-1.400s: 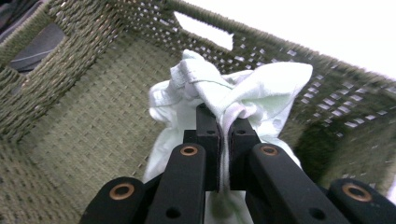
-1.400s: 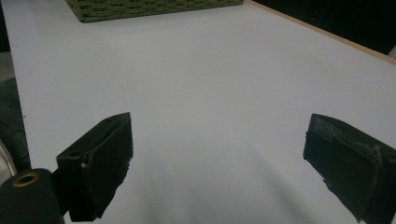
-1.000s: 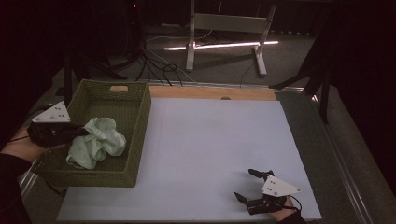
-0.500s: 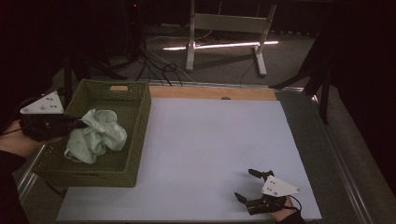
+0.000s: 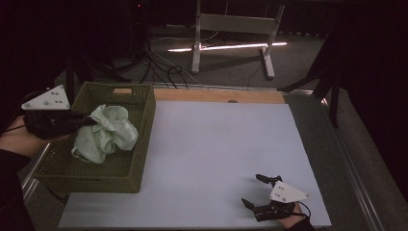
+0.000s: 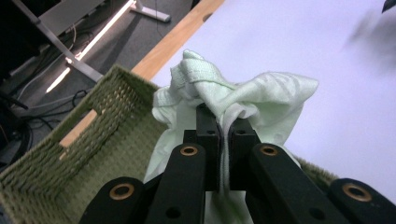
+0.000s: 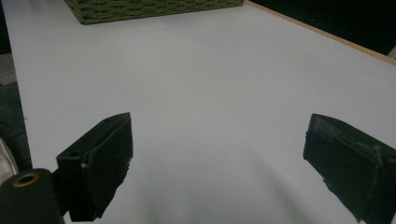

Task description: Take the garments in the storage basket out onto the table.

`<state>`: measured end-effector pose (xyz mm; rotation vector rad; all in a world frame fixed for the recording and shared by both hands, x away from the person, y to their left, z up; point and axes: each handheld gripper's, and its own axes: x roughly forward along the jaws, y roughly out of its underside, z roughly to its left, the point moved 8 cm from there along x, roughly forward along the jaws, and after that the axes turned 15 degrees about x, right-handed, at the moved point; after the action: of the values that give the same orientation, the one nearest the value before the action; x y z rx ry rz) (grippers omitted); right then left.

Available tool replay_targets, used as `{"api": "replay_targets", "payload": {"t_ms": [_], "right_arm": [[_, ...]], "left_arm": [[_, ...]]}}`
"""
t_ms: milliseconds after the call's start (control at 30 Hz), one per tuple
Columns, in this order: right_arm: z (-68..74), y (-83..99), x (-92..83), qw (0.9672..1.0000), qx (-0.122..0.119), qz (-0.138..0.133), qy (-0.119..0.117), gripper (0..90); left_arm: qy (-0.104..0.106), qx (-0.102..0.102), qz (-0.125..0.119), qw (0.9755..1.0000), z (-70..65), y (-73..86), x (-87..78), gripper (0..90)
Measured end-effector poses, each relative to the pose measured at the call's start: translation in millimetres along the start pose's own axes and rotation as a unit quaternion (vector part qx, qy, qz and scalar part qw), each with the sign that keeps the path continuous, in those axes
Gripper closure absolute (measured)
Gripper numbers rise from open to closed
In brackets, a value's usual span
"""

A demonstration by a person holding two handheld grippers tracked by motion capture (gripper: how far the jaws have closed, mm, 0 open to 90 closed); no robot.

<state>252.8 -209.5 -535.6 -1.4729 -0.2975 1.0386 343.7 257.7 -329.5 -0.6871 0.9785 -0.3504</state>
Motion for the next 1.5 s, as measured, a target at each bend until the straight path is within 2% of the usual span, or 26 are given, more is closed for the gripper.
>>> {"api": "replay_targets", "payload": {"t_ms": [167, 500, 600, 733, 933, 1267, 1500], "right_arm": [[-0.4, -0.2, -0.2, 1.0, 0.0, -0.001, 0.0, 8.3], [-0.8, -0.3, -1.0, 1.0, 0.003, -0.004, 0.0, 8.3], [-1.1, -0.5, -1.7, 1.0, 0.002, -0.003, 0.0, 8.3], [-1.2, -0.4, -1.5, 1.0, 0.003, -0.005, 0.001, 8.3], [-1.2, -0.7, -1.9, 1.0, 0.003, -0.007, 0.0, 8.3], [-1.5, -1.8, -3.0, 0.9999, 0.0, -0.01, 0.001, 8.3], [-1.5, -1.9, -2.9, 0.9999, -0.002, -0.01, 0.003, 8.3]], "left_arm": [[0.009, 0.003, -0.013, 0.9999, -2.3, -14.2, 5.5, 88.2], [0.031, 0.019, -0.033, 0.9988, -10.4, -40.0, 27.1, 88.2], [0.039, 0.026, -0.037, 0.9983, -13.5, -47.2, 34.9, 88.2], [0.049, 0.024, -0.047, 0.9974, -16.6, -56.4, 44.3, 88.2], [0.062, 0.037, -0.052, 0.996, -23.0, -70.8, 59.0, 88.1], [0.083, 0.039, -0.069, 0.9934, -32.9, -88.8, 80.1, 88.1], [0.089, 0.036, -0.078, 0.9923, -38.0, -101.0, 96.0, 88.1]]}}
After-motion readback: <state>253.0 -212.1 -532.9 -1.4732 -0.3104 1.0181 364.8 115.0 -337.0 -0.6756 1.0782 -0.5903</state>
